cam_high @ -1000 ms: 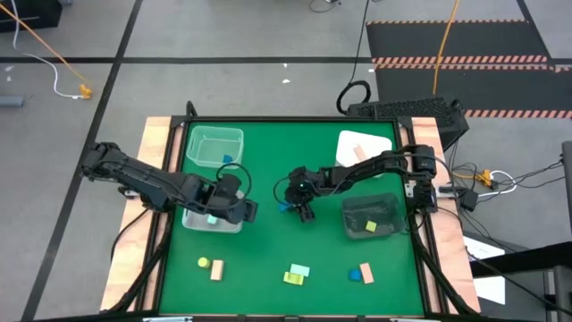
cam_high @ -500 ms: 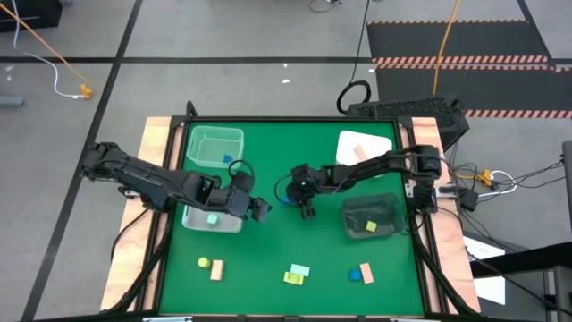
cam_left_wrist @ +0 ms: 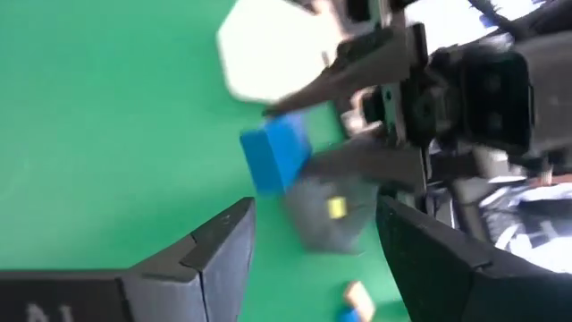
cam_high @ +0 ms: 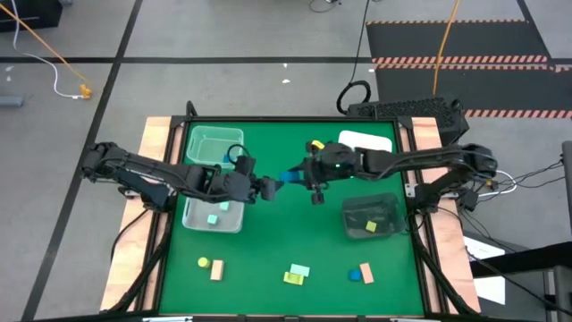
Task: Sort & place blocks by color
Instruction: Put the top blue block into the white transparent bin
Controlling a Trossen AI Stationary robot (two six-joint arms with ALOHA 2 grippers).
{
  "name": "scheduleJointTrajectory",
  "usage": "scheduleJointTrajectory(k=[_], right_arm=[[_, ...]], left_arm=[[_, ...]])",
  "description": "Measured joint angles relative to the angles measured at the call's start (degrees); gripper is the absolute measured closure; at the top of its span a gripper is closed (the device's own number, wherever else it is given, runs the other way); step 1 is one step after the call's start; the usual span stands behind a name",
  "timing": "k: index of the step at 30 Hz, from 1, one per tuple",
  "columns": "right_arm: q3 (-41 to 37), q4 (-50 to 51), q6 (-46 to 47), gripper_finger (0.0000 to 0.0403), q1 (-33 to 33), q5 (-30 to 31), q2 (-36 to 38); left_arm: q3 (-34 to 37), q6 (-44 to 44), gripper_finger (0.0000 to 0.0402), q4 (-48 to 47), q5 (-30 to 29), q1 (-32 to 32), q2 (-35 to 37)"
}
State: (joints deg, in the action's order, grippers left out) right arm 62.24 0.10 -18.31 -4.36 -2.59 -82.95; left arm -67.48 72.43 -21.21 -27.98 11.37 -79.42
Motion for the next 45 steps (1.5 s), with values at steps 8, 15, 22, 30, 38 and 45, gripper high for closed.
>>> scheduleJointTrajectory(k=[8,15,22,30,38,45], right_arm=[[0.0,-8.5,-2.1,0.0291,3.2,2.0,3.2],[0.0,-9.9,-3.5,0.0291,4.5,5.9,3.3],[0.0,-9.6,-3.7,0.0274,4.5,6.5,3.4],[0.0,2.6,4.1,0.017,4.5,7.2,7.6],[0.0,20.9,13.6,0.0161,4.5,7.2,17.6],[0.0,30.6,23.6,0.0178,4.5,7.1,23.2]], left_arm=[[0.0,-5.0,0.0207,12.2,-0.4,-1.8,-0.4],[0.1,-6.1,0.0264,13.8,-0.4,-1.4,-0.5],[0.1,-5.9,0.0345,13.3,-0.8,-0.9,-0.4],[0.1,-7.9,0.0345,14.2,-0.4,-1.2,-0.4],[0.0,-7.8,0.0345,6.7,-1.2,-6.7,-0.4],[0.0,-5.3,0.0345,-8.5,-1.2,-15.8,-0.3]])
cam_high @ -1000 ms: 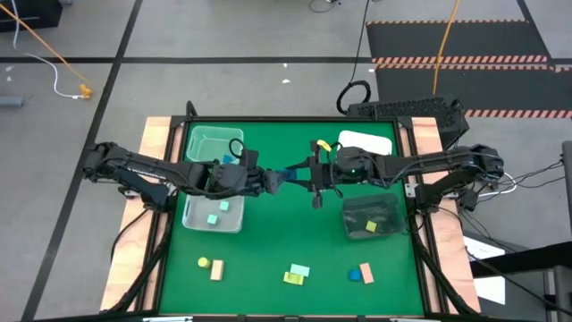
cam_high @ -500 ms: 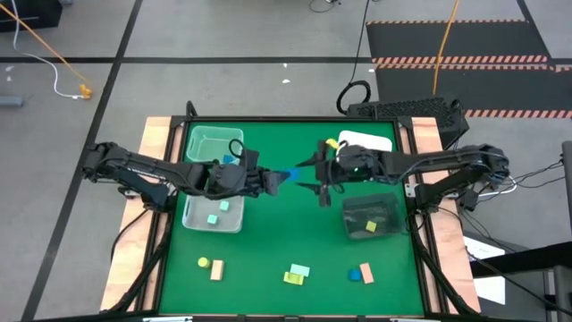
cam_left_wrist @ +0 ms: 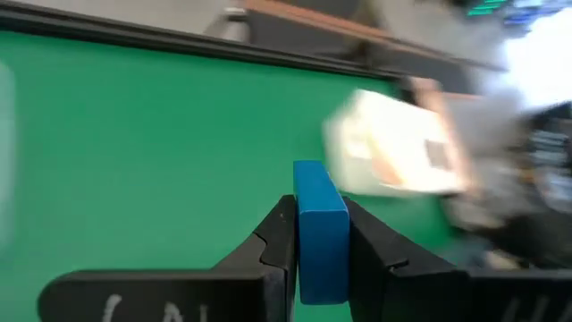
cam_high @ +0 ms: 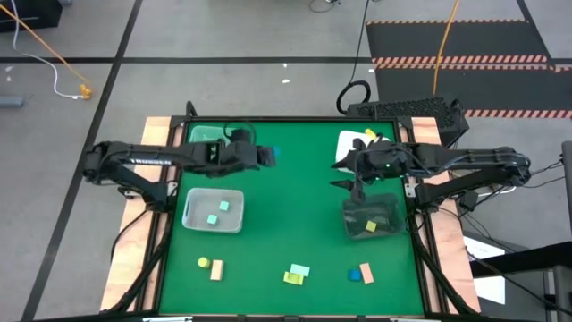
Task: Sort & place blocks by color
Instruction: Put the top blue block into the white transparent bin
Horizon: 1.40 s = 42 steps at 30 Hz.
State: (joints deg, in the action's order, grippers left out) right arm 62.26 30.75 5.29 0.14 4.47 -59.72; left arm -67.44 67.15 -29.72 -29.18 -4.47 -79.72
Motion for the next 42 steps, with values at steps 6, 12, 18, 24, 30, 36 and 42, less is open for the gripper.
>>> scheduleJointTrajectory(k=[6,12,18,24,30,36,42], right_arm=[[-0.9,-0.5,9.8,0.0179,0.0,0.0,0.3],[-9.8,-17.9,18.6,0.0179,0.1,0.4,-0.3],[-21.4,-43.8,27.2,0.0179,0.1,0.0,-1.8],[-23.7,-52.3,25.1,0.0179,2.9,6.5,-4.2],[-21.5,-52.8,20.9,0.0179,6.1,9.2,-7.0],[-18.4,-50.3,20.4,0.0179,9.2,9.3,-10.8],[-13.3,-45.0,21.0,0.0179,11.1,9.3,-14.4]], left_arm=[[-0.1,0.8,0.0345,-17.3,0.5,-10.4,0.7],[0.6,-4.9,0.0345,-26.1,3.7,-18.4,0.0],[4.0,-9.0,0.0345,-27.5,3.9,-23.4,0.1],[11.8,-10.9,0.0344,-23.9,5.6,-26.2,0.1],[17.3,-12.7,0.0344,-19.4,6.2,-29.0,0.1],[19.7,-14.8,0.0343,-14.6,6.2,-30.4,0.1],[21.9,-15.8,0.031,-10.5,6.2,-30.9,0.1]])
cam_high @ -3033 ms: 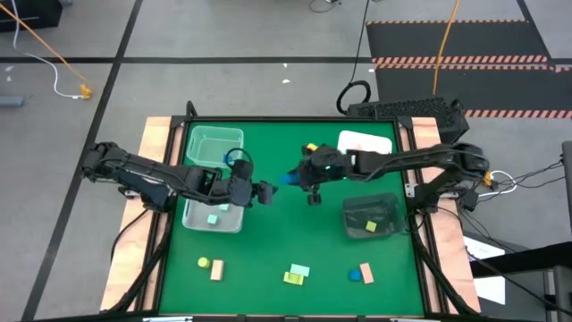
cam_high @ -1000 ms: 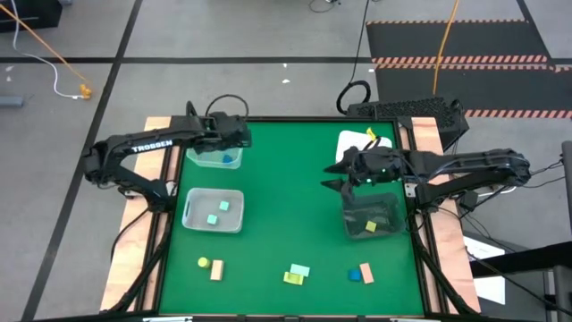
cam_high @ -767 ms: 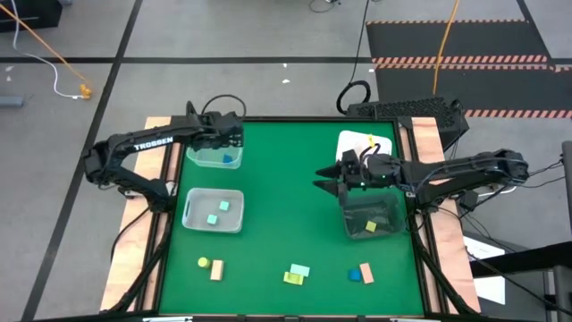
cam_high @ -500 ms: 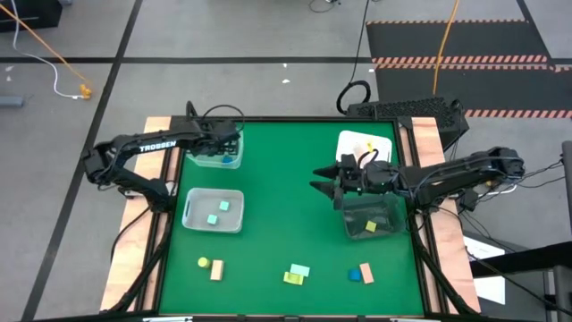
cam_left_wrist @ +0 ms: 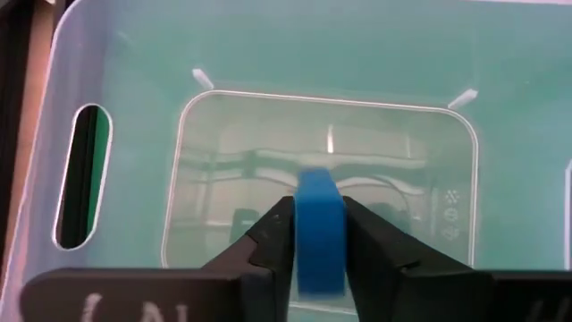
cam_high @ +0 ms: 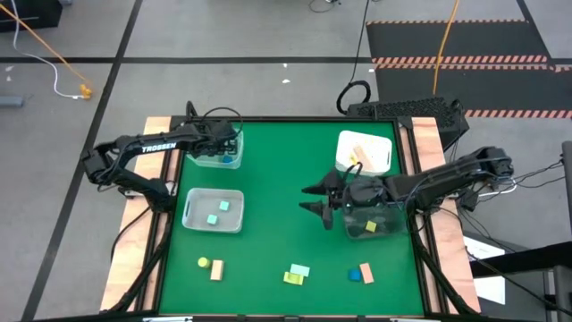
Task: Sort & place blocks by color
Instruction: Put the top blue block into the white transparent bin, then put the left green cylinder block into the black transparent bin
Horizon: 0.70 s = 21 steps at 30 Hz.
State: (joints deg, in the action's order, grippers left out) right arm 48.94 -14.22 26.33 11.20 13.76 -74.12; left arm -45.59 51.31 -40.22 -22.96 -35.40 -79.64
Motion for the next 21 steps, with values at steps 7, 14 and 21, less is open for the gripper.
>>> scheduleJointTrajectory(k=[7,14,21], right_arm=[[1.3,5.0,2.2,0.0179,1.6,0.0,-1.0],[1.7,7.4,4.0,0.0179,3.4,-0.4,-0.8],[7.1,18.3,-0.2,0.0179,4.6,-0.5,-0.8]], left_arm=[[-0.7,-1.1,0.0249,0.8,1.3,-0.7,0.0],[-5.0,-3.7,0.0189,-1.2,5.7,-3.4,0.3],[-13.7,-3.0,0.0153,-9.8,11.5,-4.5,1.6]])
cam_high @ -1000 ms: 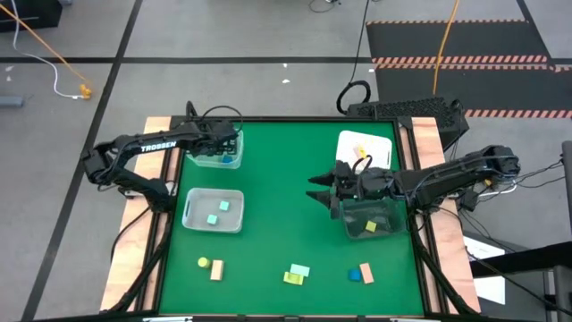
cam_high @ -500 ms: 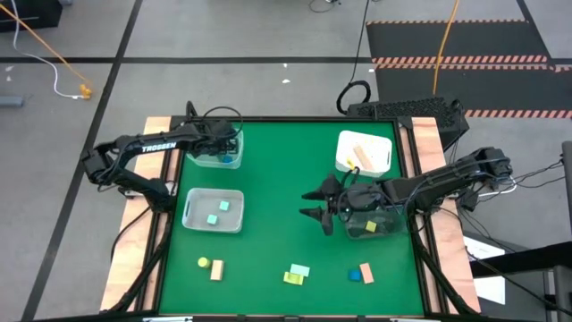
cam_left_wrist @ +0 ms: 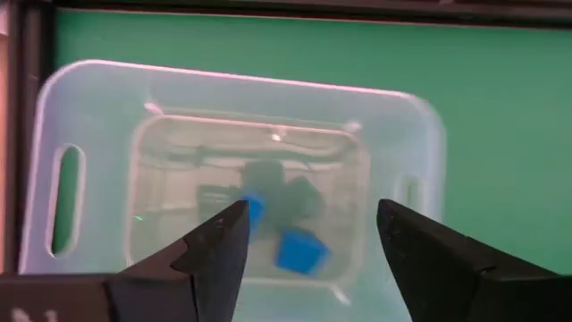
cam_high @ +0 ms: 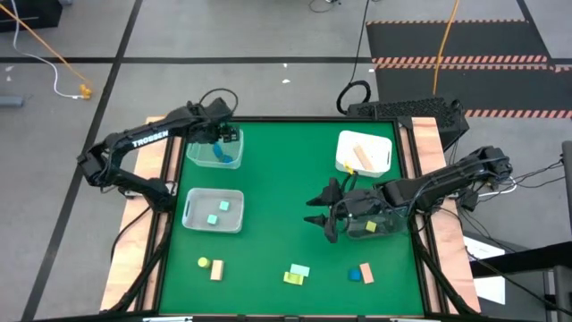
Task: Sort & place blocks by color
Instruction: Put the left green cylinder block into the black transparent bin
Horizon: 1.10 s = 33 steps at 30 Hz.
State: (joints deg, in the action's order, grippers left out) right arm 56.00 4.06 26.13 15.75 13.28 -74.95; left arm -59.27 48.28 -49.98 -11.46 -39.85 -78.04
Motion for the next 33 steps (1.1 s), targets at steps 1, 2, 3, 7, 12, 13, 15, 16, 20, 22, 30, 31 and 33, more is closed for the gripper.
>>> scheduleJointTrajectory(k=[1,2,3,7,12,13,15,16,20,22,30,31,33], right_arm=[[0.5,1.7,-1.0,0.0179,0.1,0.0,0.0],[0.8,2.9,-2.1,0.0179,0.2,0.0,0.0],[0.8,3.6,-3.2,0.0179,0.2,0.0,0.0],[-0.9,5.7,-8.5,0.0179,0.2,0.0,0.0],[-5.6,2.5,-10.4,0.0179,0.2,-1.1,0.0],[-6.8,1.2,-10.4,0.0179,0.3,-2.1,0.0],[-8.9,-1.6,-10.6,0.0179,0.7,-3.7,-0.1],[-9.8,-3.0,-11.3,0.0179,1.0,-4.3,-0.1],[-10.9,-5.4,-15.6,0.0179,2.5,-4.4,-0.1],[-10.9,-6.7,-17.2,0.0179,3.0,-4.4,-0.3],[-10.9,-11.9,-16.5,0.0179,3.7,-4.1,-3.8],[-10.9,-12.1,-16.5,0.0179,3.8,-4.5,-4.3],[-10.9,-12.6,-16.8,0.0179,4.2,-5.2,-5.1]], left_arm=[[-1.2,0.4,0.0152,-0.8,1.3,0.2,0.2],[-2.4,0.9,0.0152,-1.7,2.7,0.4,0.5],[-3.5,1.3,0.0152,-2.3,4.1,0.9,0.8],[-7.8,3.8,0.0151,-2.8,8.4,4.6,2.8],[-10.3,11.4,0.0151,-1.3,6.7,14.8,4.8],[-10.3,13.2,0.0151,0.1,5.5,17.5,5.1],[-10.3,16.2,0.0151,3.7,3.3,23.1,5.1],[-10.3,17.0,0.0151,5.6,2.3,25.8,5.0],[-10.3,17.4,0.0151,16.2,-1.4,37.0,5.0],[-10.3,17.0,0.0151,21.7,-3.0,42.5,4.5],[-10.4,36.3,0.0151,26.1,-11.4,64.4,3.5],[-10.3,40.1,0.0151,25.0,-12.7,66.8,3.1],[-10.3,47.7,0.0151,23.1,-14.3,71.2,2.6]])
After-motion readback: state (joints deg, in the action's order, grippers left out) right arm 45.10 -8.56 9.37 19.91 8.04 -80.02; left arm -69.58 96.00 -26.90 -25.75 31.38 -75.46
